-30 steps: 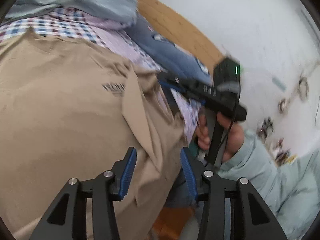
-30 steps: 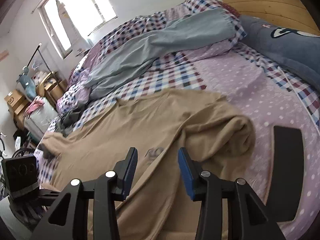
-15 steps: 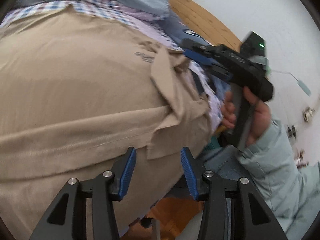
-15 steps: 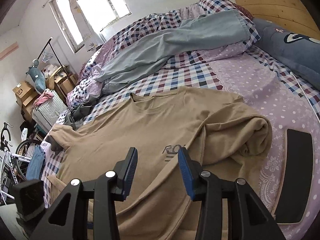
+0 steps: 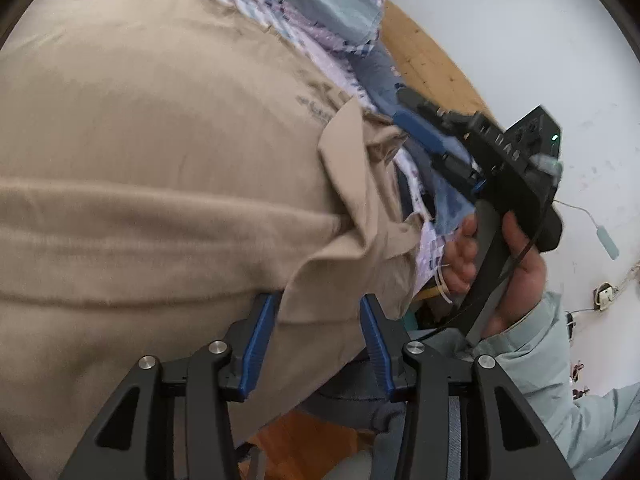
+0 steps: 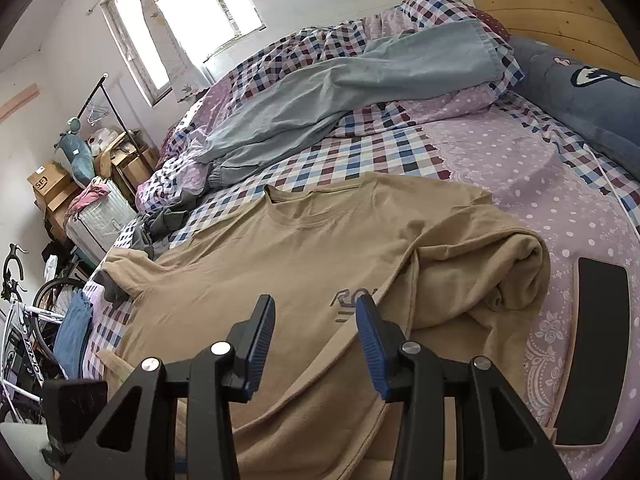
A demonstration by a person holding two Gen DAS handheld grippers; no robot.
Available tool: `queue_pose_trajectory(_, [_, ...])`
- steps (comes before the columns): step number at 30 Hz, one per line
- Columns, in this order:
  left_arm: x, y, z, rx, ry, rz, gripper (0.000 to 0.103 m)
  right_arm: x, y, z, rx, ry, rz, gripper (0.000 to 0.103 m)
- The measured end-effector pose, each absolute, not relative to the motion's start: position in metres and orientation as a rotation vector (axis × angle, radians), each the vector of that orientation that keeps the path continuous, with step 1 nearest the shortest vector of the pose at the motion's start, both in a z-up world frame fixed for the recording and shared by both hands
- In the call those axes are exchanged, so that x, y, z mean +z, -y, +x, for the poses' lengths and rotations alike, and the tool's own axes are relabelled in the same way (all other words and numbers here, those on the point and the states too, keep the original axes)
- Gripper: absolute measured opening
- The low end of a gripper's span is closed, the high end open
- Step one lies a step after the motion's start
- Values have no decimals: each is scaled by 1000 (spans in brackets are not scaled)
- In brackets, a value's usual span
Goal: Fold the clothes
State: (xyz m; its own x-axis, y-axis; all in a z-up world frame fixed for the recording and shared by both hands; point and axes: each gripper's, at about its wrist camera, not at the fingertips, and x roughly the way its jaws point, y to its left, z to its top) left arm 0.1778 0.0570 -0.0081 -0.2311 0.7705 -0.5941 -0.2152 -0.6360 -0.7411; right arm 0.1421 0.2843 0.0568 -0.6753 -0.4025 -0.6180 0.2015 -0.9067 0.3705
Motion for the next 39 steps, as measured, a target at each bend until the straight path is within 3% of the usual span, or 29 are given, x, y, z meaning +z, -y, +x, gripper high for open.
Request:
queue_pose_trajectory(4, [-14, -55, 177, 1943, 739, -1386, 33, 55, -279, 140, -2567, 375, 1054, 46])
queue_pose_trajectory(8, [-15, -57, 174, 1949, 779, -1373, 31, 52, -272, 140, -2555, 349, 1063, 46])
queue_pose_trajectory(9, [-16, -58, 175, 1951, 778, -1376, 24, 52, -271, 140, -2554, 347, 1066, 46])
queue_pose_trajectory(10, [-16, -59, 175, 1955, 773, -1381, 9, 51, -271, 139, -2556, 348, 1066, 46])
queue_pose_trajectory(11, [-16, -59, 176, 1958, 768, -1387, 3, 52, -272, 139, -2564, 359, 1062, 46])
queue_pose_trajectory(16, [-2, -56, 183, 1971, 771, -1349, 2, 56, -287, 137, -2629, 443, 1021, 46])
queue_pose_trajectory(26, [54, -14, 176, 2109, 811, -1154, 1, 62, -355, 125, -2785, 790, 934, 46])
queue_pose_trajectory(39, [89, 108, 114, 2266, 1012, -1000, 1, 63, -367, 121, -2826, 823, 904, 46])
